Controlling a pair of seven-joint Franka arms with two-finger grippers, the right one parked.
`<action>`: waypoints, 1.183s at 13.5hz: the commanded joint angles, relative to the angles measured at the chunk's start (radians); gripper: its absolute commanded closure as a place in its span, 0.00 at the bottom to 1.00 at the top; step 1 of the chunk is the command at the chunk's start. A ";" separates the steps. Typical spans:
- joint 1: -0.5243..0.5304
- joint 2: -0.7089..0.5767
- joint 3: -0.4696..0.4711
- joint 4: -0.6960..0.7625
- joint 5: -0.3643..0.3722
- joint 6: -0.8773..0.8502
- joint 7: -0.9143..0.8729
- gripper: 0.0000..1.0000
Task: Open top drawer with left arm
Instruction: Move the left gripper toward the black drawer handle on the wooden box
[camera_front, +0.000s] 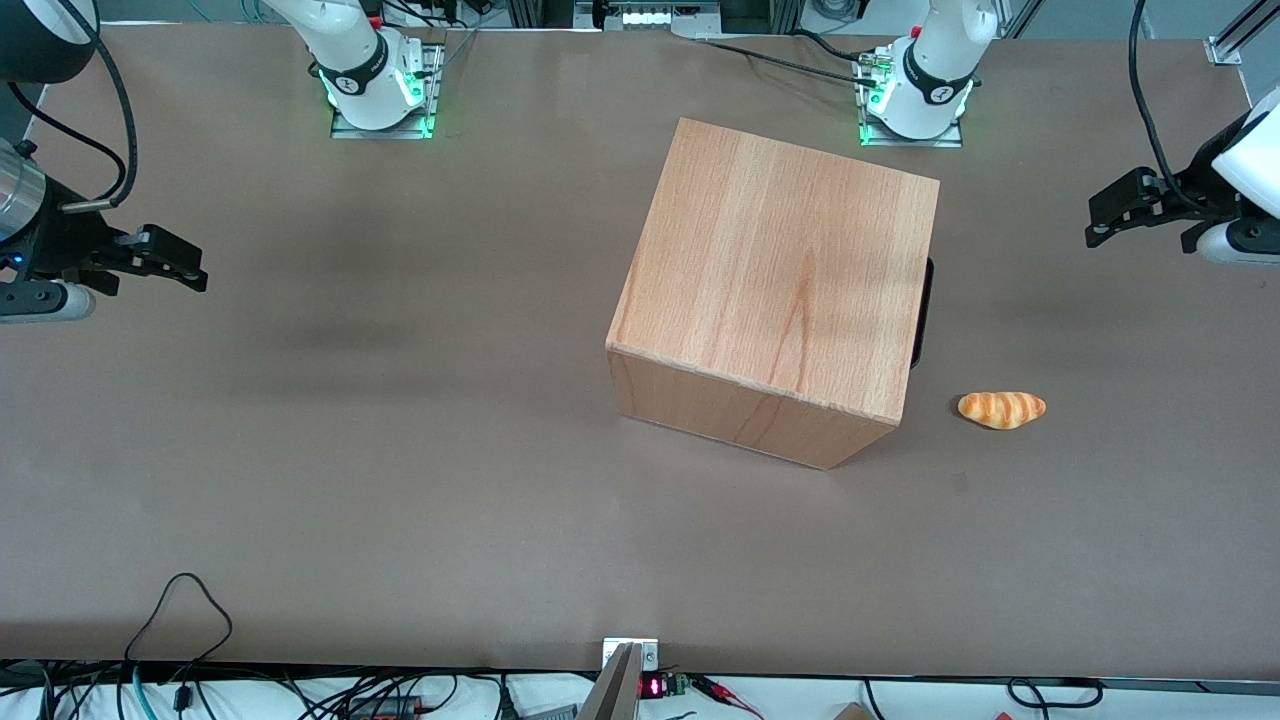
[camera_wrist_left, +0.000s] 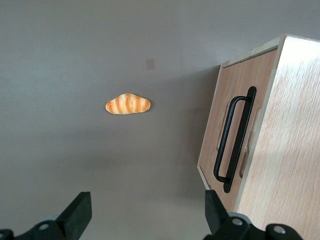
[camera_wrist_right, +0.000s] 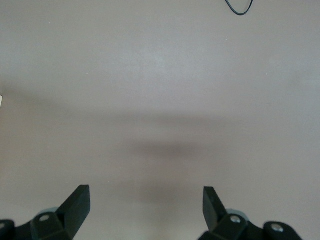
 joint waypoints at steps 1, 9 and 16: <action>0.002 -0.026 0.003 -0.023 0.003 -0.007 0.005 0.00; -0.004 0.078 -0.005 -0.023 0.000 -0.010 0.014 0.00; -0.013 0.267 -0.025 -0.014 -0.133 -0.008 0.022 0.00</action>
